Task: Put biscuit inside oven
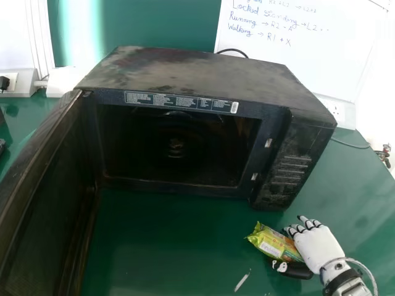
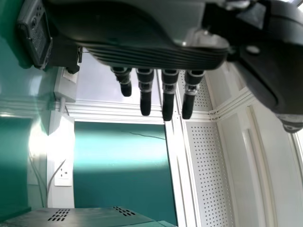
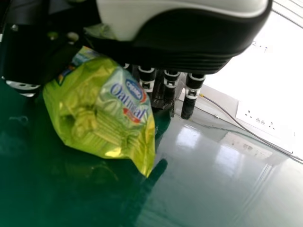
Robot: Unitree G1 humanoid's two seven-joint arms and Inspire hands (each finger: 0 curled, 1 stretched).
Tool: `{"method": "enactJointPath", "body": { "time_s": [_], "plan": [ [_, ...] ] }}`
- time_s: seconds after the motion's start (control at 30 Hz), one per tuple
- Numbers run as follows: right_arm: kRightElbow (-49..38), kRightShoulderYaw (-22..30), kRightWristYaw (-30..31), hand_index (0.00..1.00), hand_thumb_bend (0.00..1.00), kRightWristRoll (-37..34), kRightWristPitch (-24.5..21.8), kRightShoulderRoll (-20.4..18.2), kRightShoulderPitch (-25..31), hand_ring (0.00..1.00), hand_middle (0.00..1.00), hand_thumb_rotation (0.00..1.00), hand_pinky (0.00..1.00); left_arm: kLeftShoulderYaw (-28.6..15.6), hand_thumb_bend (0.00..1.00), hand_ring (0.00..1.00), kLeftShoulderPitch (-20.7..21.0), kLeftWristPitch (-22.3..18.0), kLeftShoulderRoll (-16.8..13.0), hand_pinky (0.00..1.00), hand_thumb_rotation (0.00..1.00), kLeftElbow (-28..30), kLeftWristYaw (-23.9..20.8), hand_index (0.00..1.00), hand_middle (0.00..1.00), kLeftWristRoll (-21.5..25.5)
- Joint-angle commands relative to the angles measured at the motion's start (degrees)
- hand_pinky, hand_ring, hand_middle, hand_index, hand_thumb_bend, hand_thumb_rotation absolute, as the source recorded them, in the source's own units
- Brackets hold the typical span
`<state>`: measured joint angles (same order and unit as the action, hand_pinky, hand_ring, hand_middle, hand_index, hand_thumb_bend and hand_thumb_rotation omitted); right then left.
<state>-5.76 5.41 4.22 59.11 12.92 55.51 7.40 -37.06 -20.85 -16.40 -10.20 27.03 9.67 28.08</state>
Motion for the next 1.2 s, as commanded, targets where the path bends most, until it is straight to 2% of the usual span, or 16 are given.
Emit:
{"method": "enactJointPath", "body": {
  "time_s": [0.0, 0.1, 0.17, 0.3, 0.33, 0.47, 0.57, 0.6, 0.63, 0.67, 0.73, 0.9, 1.17],
  "plan": [
    [0.8, -0.9, 0.2, 0.89, 0.89, 0.5, 0.3, 1.4, 0.7, 0.87, 0.89, 0.43, 0.90, -0.1, 1.00, 0.91, -0.6, -0.2, 0.2, 0.99, 1.00, 1.0, -0.3, 0.90, 0.91, -0.1],
    [1.1, -1.3, -0.3, 0.89, 0.89, 0.8, 0.4, 2.0, 0.8, 0.87, 0.89, 0.43, 0.91, -0.1, 1.00, 0.92, -0.7, -0.2, 0.2, 0.99, 1.00, 1.1, -0.1, 0.90, 0.91, 0.1],
    [1.2, -1.6, -1.2, 0.88, 0.89, 1.1, 0.4, 2.2, 0.9, 0.85, 0.88, 0.44, 0.88, -0.1, 1.00, 0.92, -0.8, -0.3, 0.1, 0.99, 1.00, 1.0, 0.1, 0.90, 0.91, 0.2],
    [2.4, -1.9, -3.6, 0.83, 0.92, 0.0, 0.8, 1.7, 0.5, 0.80, 0.84, 0.39, 0.64, -0.2, 1.00, 0.92, -1.0, -0.1, 0.1, 0.99, 1.00, 1.3, -0.1, 0.90, 0.91, 0.1],
    [2.7, -1.9, -4.2, 0.80, 0.93, -0.4, 1.0, 1.5, 0.4, 0.76, 0.82, 0.36, 0.55, -0.2, 1.00, 0.92, -1.0, -0.1, 0.2, 0.99, 1.00, 1.4, -0.1, 0.90, 0.91, 0.2],
    [4.3, -2.7, -7.7, 0.71, 0.90, -0.8, 1.9, 1.3, -0.3, 0.60, 0.71, 0.24, 0.40, -0.3, 1.00, 0.91, -1.0, -0.1, 0.3, 0.98, 1.00, 1.5, -0.3, 0.90, 0.91, 0.3],
    [5.1, -3.1, -9.3, 0.66, 0.87, -1.4, 2.4, 1.2, -0.7, 0.42, 0.57, 0.12, 0.27, -0.3, 1.00, 0.92, -1.2, -0.1, 0.3, 0.98, 1.00, 1.7, -0.1, 0.90, 0.92, 0.5],
    [5.4, -3.3, -9.8, 0.65, 0.73, -1.5, 2.6, 1.2, -0.8, 0.38, 0.53, 0.06, 0.24, -0.3, 1.00, 0.92, -1.2, -0.1, 0.3, 0.98, 1.00, 1.7, -0.1, 0.90, 0.91, 0.5],
    [5.6, -3.3, -10.2, 0.63, 0.65, -1.8, 2.7, 1.2, -0.9, 0.35, 0.50, 0.03, 0.22, -0.3, 1.00, 0.91, -1.2, -0.2, 0.3, 0.98, 1.00, 1.7, -0.1, 0.90, 0.91, 0.4],
    [5.9, -3.4, -10.2, 0.55, 0.58, -2.4, 2.9, 1.1, -1.0, 0.33, 0.49, 0.01, 0.20, -0.3, 1.00, 0.91, -1.2, -0.2, 0.4, 0.97, 1.00, 1.8, -0.2, 0.90, 0.91, 0.3],
    [6.2, -3.4, -10.1, 0.52, 0.54, -3.3, 3.2, 1.1, -1.1, 0.31, 0.42, 0.00, 0.18, -0.3, 1.00, 0.91, -1.3, -0.2, 0.4, 0.97, 1.00, 2.0, -0.2, 0.90, 0.91, 0.2],
    [7.4, -3.5, -10.6, 0.50, 0.52, -6.2, 4.9, 1.1, -1.5, 0.26, 0.39, 0.00, 0.16, -0.3, 1.00, 0.91, -1.3, -0.3, 0.4, 0.98, 1.00, 1.8, 0.1, 0.90, 0.91, 0.8],
    [7.8, -3.7, -10.5, 0.50, 0.52, -8.1, 5.9, 1.1, -2.3, 0.24, 0.38, 0.00, 0.15, -0.4, 1.00, 0.91, -1.3, -0.4, 0.2, 0.98, 1.00, 1.7, 0.2, 0.90, 0.91, 0.6]
  ]
}}
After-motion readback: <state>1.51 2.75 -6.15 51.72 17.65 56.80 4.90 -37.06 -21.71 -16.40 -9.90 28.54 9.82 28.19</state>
